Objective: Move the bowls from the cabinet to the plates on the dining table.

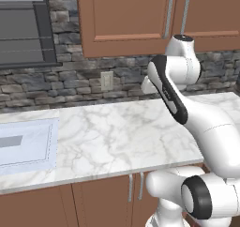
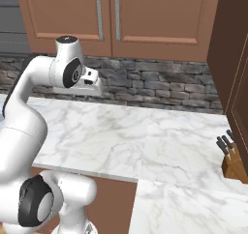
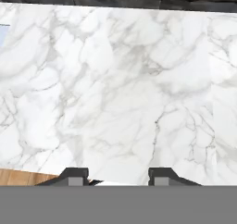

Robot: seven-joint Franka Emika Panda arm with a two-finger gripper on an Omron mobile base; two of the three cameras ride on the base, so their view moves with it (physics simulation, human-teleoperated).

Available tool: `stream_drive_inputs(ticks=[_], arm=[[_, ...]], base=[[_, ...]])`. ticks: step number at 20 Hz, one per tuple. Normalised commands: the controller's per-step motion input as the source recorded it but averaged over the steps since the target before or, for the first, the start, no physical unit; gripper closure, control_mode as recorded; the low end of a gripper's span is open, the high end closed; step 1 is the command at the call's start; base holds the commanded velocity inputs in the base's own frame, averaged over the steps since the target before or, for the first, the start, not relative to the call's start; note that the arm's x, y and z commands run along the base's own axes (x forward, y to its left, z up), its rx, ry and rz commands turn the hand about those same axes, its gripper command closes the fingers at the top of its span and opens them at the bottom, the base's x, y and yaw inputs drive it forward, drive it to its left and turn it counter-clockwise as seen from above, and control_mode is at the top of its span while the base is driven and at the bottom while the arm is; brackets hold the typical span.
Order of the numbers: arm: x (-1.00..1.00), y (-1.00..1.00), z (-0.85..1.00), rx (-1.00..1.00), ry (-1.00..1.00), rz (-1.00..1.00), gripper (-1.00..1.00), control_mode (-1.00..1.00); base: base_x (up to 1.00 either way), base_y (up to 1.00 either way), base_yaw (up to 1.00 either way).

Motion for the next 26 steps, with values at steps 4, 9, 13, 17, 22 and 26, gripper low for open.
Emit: stream_drive_inputs(ticks=[4,9,13,17,22,26], arm=[[-0.18,0.0,0.0,0.0,-0.03,0.0,-1.0,-1.0],[-0.31,0.0,0.0,0.0,-0.05,0.0,-1.0,-1.0],[-0.31,0.0,0.0,0.0,-0.06,0.0,-1.0,-1.0],[-0.21,0.0,0.02,0.0,-0.07,0.0,-1.0,-1.0],[-0.07,0.0,0.09,0.0,-0.08,0.0,-1.0,-1.0],[-0.02,0.0,0.18,0.0,-0.09,0.0,-1.0,-1.0]], base=[[0.0,0.0,0.0],[0.0,0.0,0.0],[0.0,0.0,0.0],[0.0,0.0,0.0],[0.0,0.0,0.0],[0.0,0.0,0.0]])
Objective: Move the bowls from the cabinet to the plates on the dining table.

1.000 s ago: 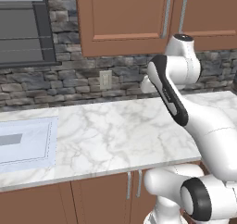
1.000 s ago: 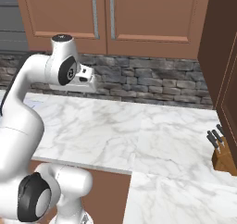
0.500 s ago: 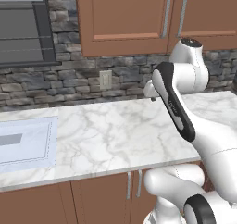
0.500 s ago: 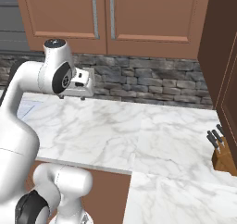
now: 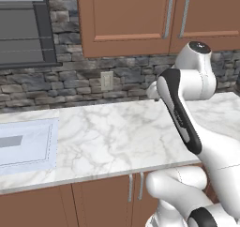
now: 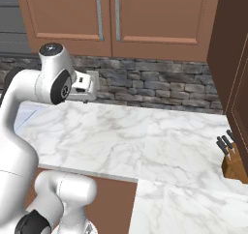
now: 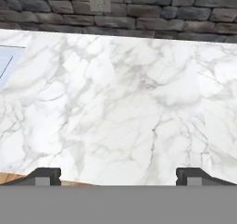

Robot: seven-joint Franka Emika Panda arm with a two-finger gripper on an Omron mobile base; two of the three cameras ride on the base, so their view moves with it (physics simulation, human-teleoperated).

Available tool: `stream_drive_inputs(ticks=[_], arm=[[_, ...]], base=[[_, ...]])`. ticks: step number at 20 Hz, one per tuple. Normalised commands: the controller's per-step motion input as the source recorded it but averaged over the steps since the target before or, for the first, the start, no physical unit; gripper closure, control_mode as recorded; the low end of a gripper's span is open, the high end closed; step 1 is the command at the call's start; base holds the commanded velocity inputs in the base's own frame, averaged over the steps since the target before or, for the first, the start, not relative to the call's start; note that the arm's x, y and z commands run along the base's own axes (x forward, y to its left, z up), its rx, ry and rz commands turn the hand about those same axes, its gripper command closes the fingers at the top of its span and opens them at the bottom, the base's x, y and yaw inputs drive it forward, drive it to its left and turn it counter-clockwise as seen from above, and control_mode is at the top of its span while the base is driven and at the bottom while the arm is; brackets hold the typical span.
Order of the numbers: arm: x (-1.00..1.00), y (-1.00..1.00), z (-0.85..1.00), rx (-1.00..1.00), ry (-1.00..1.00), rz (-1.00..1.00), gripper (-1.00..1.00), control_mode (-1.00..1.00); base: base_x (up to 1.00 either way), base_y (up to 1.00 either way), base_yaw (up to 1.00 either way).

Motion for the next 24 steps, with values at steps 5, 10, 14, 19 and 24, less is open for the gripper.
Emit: stream_drive_inputs(ticks=[5,10,14,19,24], arm=[[0.0,0.0,0.2,0.0,-0.01,0.0,-1.0,-1.0],[0.0,0.0,0.2,0.0,0.0,0.0,-1.0,-1.0],[0.0,0.01,0.04,0.0,-0.02,0.0,-1.0,-1.0],[0.0,0.0,0.0,0.0,0.0,0.0,-1.0,-1.0],[-0.22,0.0,0.0,0.0,0.0,0.0,-1.0,-1.0]], base=[[0.0,0.0,0.0],[0.0,0.0,0.0],[0.0,0.0,0.0],[0.0,0.0,0.0],[0.0,0.0,0.0]])
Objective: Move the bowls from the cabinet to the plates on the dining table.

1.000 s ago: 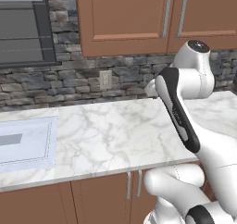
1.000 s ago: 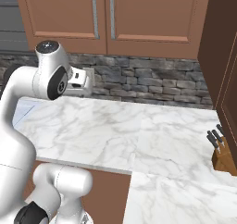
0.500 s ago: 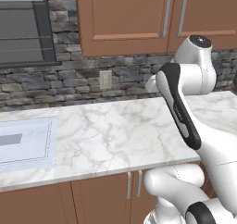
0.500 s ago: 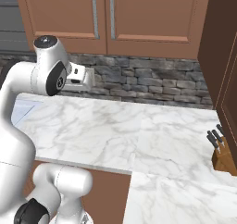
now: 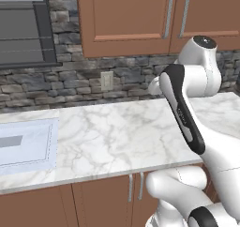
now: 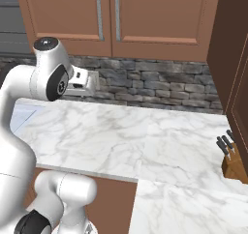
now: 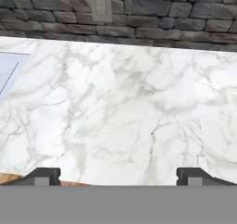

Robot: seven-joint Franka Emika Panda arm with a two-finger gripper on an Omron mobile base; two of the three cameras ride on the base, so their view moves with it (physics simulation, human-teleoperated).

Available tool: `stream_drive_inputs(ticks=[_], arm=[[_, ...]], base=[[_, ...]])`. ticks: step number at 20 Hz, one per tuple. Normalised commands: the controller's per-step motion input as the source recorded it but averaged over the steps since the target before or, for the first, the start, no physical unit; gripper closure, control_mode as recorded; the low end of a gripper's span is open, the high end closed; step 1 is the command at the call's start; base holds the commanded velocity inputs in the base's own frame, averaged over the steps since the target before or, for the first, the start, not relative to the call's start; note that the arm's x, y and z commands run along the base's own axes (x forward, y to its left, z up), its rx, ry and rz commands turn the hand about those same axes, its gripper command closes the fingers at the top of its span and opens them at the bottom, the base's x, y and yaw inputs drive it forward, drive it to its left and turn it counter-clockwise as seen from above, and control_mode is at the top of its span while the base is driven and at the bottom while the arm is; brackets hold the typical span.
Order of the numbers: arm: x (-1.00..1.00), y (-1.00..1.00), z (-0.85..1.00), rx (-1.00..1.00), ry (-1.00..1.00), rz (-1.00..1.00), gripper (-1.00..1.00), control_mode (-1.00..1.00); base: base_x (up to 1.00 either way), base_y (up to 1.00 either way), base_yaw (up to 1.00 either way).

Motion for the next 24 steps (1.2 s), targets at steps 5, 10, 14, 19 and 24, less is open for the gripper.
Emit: stream_drive_inputs(ticks=[5,10,14,19,24], arm=[[-0.07,-0.01,0.08,0.0,0.0,-0.01,-1.0,-1.0],[-0.12,-0.01,0.34,0.0,-0.02,-0.08,-1.0,-1.0],[-0.14,-0.1,0.5,0.0,-0.02,-0.08,-1.0,-1.0],[-0.22,-0.11,0.55,0.02,-0.03,-0.05,-1.0,-1.0],[-0.01,-0.17,0.34,0.01,-0.22,-0.01,-1.0,-1.0]], base=[[0.0,0.0,0.0],[0.0,0.0,0.0],[0.0,0.0,0.0],[0.0,0.0,0.0],[0.0,0.0,0.0]])
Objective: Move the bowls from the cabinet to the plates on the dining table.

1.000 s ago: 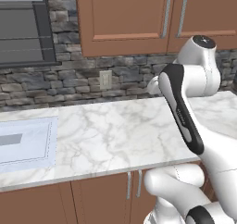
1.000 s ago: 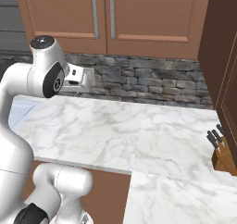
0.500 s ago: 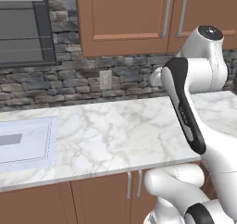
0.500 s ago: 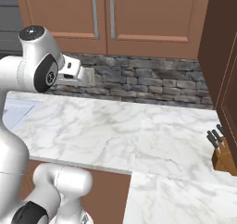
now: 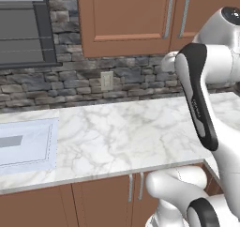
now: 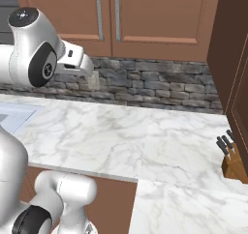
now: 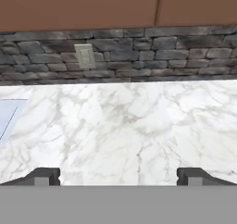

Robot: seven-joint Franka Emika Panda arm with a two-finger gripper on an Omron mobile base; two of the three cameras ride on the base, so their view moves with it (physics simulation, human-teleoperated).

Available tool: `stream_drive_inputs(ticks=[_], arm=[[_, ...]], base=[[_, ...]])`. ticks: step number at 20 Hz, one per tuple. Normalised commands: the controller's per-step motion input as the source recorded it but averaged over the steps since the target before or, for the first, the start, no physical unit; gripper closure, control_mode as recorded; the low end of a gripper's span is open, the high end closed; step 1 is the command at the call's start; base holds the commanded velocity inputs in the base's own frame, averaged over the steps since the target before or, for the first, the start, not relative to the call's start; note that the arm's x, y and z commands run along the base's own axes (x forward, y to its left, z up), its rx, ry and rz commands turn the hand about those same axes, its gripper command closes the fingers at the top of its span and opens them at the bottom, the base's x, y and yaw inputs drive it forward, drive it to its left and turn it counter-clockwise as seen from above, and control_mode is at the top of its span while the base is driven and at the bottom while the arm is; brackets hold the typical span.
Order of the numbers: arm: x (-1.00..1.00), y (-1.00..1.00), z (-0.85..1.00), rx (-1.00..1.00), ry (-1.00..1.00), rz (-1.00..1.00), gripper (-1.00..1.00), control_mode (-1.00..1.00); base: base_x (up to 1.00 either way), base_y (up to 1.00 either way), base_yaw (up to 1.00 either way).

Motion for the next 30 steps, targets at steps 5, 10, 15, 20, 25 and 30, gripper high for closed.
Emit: stream_drive_inputs(ticks=[5,10,15,20,25,30], arm=[[0.0,-0.01,0.47,0.0,-0.23,-0.01,-1.0,-1.0],[0.14,-0.01,0.49,0.0,-0.16,-0.01,-1.0,-1.0],[0.07,-0.03,0.54,0.0,0.0,0.0,-1.0,-1.0],[0.42,-0.27,0.17,0.0,0.0,0.0,-1.0,-1.0],[0.62,-0.27,0.02,0.04,0.0,0.0,-1.0,-1.0],[0.59,0.03,0.15,0.0,0.0,0.0,-1.0,-1.0]], base=[[0.0,0.0,0.0],[0.0,0.0,0.0],[0.0,0.0,0.0],[0.0,0.0,0.0],[0.0,0.0,0.0],[0.0,0.0,0.0]])
